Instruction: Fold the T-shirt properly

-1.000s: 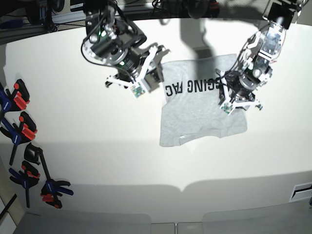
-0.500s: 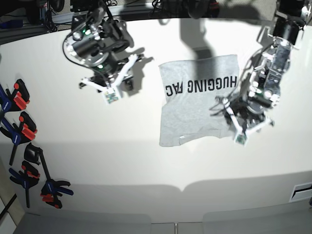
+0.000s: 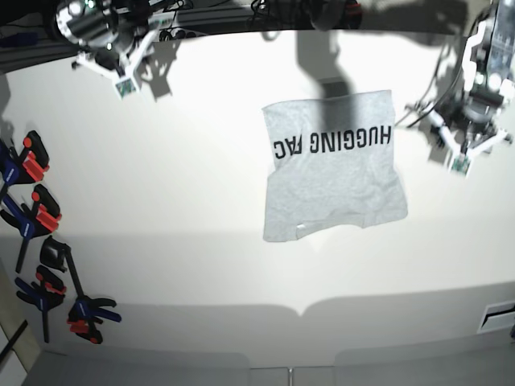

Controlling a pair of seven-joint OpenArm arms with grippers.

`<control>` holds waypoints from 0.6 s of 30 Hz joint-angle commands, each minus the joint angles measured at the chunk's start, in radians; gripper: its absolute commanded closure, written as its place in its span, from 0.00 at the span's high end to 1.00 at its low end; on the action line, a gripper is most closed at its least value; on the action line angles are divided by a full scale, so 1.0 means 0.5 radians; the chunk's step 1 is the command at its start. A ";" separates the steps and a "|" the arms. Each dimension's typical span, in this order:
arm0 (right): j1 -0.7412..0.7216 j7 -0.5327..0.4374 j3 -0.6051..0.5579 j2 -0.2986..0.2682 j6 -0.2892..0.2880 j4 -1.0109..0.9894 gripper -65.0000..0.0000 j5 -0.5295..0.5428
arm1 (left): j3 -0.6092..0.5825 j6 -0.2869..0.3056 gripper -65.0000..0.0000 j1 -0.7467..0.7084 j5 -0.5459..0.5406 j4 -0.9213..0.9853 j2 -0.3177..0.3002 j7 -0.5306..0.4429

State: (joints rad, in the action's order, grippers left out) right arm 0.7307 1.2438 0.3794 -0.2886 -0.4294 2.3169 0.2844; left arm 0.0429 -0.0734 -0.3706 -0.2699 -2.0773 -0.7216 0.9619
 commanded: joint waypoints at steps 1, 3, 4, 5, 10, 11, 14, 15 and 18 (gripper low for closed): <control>0.070 -0.009 0.063 -0.021 -0.002 0.072 0.27 0.020 | 0.052 -0.009 0.39 -0.091 0.014 -0.057 -0.033 -0.024; 0.201 0.018 0.151 -0.021 -0.009 0.079 0.27 0.059 | 0.121 -0.003 0.39 -0.294 0.014 -0.104 -0.032 -0.024; 0.263 0.038 0.193 -0.021 -0.033 0.079 0.27 0.079 | 0.147 -0.002 0.39 -0.394 0.015 -0.122 -0.032 -0.024; 0.326 0.054 0.232 -0.021 -0.060 0.079 0.27 0.095 | 0.167 -0.002 0.39 -0.491 0.020 -0.137 -0.031 -0.024; 0.714 0.081 0.462 -0.021 -0.228 0.079 0.27 0.183 | 0.179 0.095 0.39 -0.971 0.424 -0.157 -0.032 0.014; 0.793 0.080 0.507 -0.021 -0.245 0.079 0.27 0.182 | 0.179 0.094 0.39 -1.063 0.476 -0.157 -0.032 0.014; 1.001 0.080 0.618 -0.021 -0.250 0.079 0.27 0.182 | 0.177 0.094 0.39 -1.320 0.478 -0.157 -0.032 0.014; 1.064 0.080 0.639 -0.021 -0.250 0.079 0.27 0.182 | 0.176 0.095 0.39 -1.404 0.478 -0.155 -0.032 0.014; 1.157 0.081 0.656 -0.021 -0.251 0.079 0.27 0.182 | 0.174 0.096 0.39 -1.637 0.462 -0.120 -0.031 0.014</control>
State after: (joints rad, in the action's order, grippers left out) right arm 1.2991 1.2915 0.7017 -0.2943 -0.5468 2.3398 0.3717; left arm 0.1246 -0.0208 -1.1797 -0.0456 -2.1273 -0.7284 0.9665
